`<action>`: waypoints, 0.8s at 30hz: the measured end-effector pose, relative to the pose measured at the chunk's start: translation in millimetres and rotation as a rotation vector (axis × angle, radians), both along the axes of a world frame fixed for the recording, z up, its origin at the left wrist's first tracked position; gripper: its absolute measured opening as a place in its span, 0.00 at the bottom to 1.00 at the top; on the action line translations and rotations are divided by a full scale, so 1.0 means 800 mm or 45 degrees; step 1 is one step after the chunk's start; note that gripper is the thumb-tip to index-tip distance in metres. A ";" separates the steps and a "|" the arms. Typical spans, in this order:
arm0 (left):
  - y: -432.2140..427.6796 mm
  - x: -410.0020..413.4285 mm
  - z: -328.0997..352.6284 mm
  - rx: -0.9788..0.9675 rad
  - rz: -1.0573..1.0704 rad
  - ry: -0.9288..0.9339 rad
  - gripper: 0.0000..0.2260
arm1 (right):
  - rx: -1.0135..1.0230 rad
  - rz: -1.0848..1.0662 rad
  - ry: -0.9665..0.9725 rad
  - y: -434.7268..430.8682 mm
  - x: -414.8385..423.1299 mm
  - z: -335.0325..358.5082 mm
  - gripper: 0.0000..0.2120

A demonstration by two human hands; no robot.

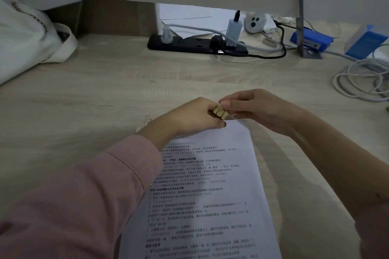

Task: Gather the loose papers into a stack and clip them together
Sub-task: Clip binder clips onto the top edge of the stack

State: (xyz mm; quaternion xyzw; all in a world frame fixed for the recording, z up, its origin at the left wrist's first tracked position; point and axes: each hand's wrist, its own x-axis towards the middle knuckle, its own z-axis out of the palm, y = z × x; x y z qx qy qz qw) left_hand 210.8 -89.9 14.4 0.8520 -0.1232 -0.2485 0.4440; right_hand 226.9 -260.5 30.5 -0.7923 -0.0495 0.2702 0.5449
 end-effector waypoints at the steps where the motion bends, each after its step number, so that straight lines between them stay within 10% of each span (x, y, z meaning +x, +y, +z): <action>1: 0.001 0.000 -0.001 0.007 -0.001 0.002 0.06 | 0.024 0.005 0.017 0.001 0.001 0.000 0.12; 24: 0.007 0.003 -0.013 -0.211 0.024 0.093 0.15 | -0.347 0.416 -0.009 0.000 0.039 0.014 0.04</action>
